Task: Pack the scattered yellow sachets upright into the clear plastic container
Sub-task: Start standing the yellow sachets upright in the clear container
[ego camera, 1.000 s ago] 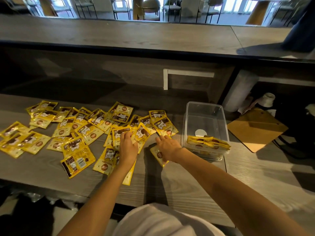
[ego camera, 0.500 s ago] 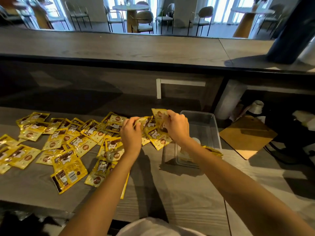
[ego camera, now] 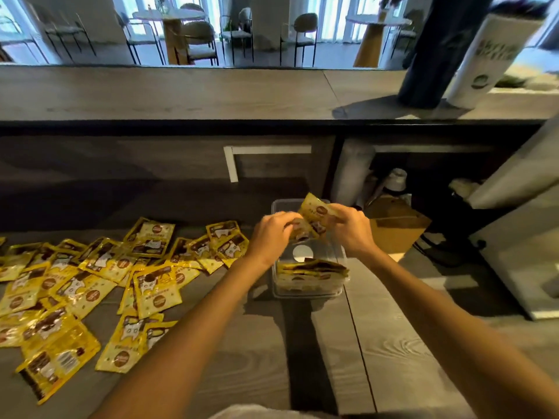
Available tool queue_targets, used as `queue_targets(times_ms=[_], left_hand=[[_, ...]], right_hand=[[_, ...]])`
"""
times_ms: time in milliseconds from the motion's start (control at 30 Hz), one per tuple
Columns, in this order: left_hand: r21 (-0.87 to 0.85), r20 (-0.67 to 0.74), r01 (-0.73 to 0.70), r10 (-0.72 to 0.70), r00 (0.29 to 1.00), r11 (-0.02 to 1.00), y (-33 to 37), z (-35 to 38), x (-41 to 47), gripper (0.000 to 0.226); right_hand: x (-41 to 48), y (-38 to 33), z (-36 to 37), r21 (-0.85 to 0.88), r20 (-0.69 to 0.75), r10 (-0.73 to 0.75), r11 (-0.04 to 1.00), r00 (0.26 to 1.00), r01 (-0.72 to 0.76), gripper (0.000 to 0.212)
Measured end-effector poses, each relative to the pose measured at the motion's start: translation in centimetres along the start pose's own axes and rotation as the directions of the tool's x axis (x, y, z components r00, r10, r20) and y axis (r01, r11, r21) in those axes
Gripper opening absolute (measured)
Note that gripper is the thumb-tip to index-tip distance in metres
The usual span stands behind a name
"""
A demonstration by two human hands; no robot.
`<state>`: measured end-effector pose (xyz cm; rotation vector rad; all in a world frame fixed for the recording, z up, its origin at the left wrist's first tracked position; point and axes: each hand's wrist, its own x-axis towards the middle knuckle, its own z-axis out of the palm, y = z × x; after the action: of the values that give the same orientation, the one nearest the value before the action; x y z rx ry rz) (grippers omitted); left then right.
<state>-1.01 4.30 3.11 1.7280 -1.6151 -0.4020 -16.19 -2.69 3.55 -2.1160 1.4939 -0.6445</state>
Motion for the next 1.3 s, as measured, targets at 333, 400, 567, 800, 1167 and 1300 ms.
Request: queue_targets(times_ms=[333,400,567,800,1167,1300], left_hand=[[0.153,0.431,0.086,-0.145,0.891,0.984,-1.6,2.3,-0.8,0.031],[0.192,0.437,0.071,-0.15,0.887,0.979,-2.0,2.3,-1.0,0.029],[0.278,0.506,0.039,-0.181,0.843,0.96,-2.7,2.0,-1.3,0.039],[0.261,0.539,0.05,-0.188,0.821,0.964,-2.5,1.5,-2.1,0.041],[0.209,0.469,0.132,-0.217,0.856,0.969,-2.2,1.4,-2.8,0.04],[0.187,0.437,0.16,-0.228,0.87,0.969,-1.9,1.2,-2.7,0.038]], right_hand=[[-1.5,3.7,1.3,-0.018,0.389,0.038,0.999,0.92,-0.034,0.02],[-1.5,4.0,1.5,-0.069,0.448,0.023,0.998,0.894,0.008,0.022],[-1.0,4.3,0.9,-0.152,0.536,-0.053,0.976,0.843,0.159,0.026],[-1.7,4.2,0.6,-0.194,0.591,-0.079,0.952,0.803,0.237,0.036],[-2.9,2.9,0.8,-0.183,0.547,-0.072,0.962,0.834,0.203,0.041],[-3.1,2.4,1.0,-0.194,0.53,-0.064,0.961,0.845,0.194,0.056]])
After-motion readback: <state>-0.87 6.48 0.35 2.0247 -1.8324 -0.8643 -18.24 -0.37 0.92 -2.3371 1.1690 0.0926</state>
